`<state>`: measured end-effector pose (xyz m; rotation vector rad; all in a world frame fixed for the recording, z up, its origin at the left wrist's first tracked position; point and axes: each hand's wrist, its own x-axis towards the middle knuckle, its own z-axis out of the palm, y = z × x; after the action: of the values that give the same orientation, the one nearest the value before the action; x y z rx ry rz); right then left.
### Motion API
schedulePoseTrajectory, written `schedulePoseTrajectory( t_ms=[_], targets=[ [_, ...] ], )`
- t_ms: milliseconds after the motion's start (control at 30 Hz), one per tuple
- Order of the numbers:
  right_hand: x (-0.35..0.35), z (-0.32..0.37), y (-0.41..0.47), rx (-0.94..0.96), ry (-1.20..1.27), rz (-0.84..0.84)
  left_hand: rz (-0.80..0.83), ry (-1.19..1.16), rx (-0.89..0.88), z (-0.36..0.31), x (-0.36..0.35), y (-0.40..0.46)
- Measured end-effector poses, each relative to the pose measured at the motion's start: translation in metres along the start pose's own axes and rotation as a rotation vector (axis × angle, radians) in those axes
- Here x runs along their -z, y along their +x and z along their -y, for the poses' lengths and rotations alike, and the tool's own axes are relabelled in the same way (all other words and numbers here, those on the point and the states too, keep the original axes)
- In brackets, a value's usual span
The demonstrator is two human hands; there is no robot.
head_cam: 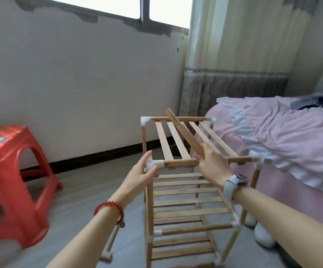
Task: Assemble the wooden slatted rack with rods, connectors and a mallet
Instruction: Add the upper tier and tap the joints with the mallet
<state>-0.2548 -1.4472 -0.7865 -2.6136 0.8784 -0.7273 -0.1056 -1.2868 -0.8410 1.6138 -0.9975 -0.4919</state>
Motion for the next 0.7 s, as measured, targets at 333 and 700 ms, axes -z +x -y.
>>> schedulePoseTrajectory(
  t_ms=[333,700],
  targets=[
    [0.059,-0.087,0.043,-0.093,-0.219,0.25,0.558,-0.004,0.034,-0.056,-0.116,-0.021],
    [0.034,-0.012,0.123,-0.075,-0.372,0.059,-0.561,0.689,-0.43,-0.037,-0.012,0.05]
  ],
)
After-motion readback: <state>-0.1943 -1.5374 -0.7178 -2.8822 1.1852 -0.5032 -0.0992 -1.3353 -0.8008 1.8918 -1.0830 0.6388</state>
